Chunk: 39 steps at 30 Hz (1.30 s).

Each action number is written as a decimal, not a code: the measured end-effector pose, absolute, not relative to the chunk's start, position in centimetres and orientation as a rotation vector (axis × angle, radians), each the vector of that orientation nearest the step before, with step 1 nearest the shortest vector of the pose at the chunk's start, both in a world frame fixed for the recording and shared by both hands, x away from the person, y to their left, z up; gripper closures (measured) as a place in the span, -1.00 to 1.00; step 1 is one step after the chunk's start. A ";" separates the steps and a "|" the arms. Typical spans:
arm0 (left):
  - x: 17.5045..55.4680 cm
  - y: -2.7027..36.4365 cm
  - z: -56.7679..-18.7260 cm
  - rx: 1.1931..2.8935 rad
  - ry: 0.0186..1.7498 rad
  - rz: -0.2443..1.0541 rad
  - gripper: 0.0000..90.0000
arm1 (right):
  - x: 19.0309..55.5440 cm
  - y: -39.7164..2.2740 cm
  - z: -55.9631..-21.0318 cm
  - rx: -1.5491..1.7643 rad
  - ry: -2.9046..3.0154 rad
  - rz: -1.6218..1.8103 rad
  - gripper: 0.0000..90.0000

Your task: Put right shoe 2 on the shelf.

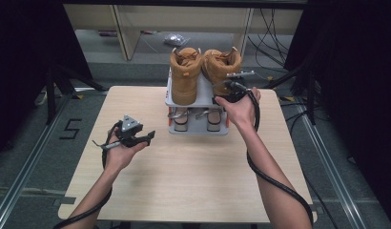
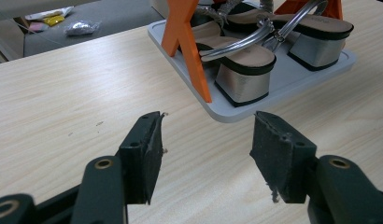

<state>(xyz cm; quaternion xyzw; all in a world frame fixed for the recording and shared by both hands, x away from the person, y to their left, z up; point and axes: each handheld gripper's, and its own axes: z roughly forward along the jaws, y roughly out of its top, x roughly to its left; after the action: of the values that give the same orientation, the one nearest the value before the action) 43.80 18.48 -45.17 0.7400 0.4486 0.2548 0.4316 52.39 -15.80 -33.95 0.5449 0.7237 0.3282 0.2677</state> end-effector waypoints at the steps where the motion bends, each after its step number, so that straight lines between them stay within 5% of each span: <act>1: 43.8 18.5 -45.2 1.845 1.118 0.635 -0.06 | 52.4 -15.8 -34.0 1.470 1.953 0.885 -0.84; 11: 43.7 18.7 -45.3 1.843 1.112 0.630 -0.06 | 52.2 -16.2 -34.3 1.463 1.957 0.931 -0.84; 17: 43.6 19.4 -45.3 1.838 1.135 0.640 -0.06 | 50.5 -17.8 -33.6 1.462 1.982 1.019 -0.64; 21: 43.5 19.4 -45.4 1.834 1.129 0.639 -0.06 | 48.9 -20.3 -33.2 1.453 1.991 1.068 -0.26; 22: 43.5 19.1 -45.4 1.839 1.126 0.634 -0.06 | 48.2 -21.4 -33.1 1.464 1.988 1.118 -0.02; 23: 43.5 19.1 -45.4 1.839 1.126 0.634 -0.06 | 48.2 -21.4 -33.1 1.464 1.988 1.118 -0.02; 25: 43.4 18.6 -45.2 1.841 1.119 0.635 -0.06 | 47.8 -22.6 -33.3 1.473 1.995 1.124 0.38; 31: 43.6 18.3 -45.2 1.851 1.110 0.633 -0.06 | 48.7 -23.0 -34.3 1.475 1.990 1.084 0.93; 39: 43.6 18.7 -45.2 1.848 1.117 0.635 -0.06 | 49.6 -22.5 -35.0 1.516 1.948 1.072 1.00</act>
<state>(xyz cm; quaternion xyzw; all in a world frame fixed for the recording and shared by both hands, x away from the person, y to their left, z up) 43.59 18.72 -45.23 0.7410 0.4479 0.2547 0.4307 49.63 -22.52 -35.01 0.5492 0.7057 0.3881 0.2231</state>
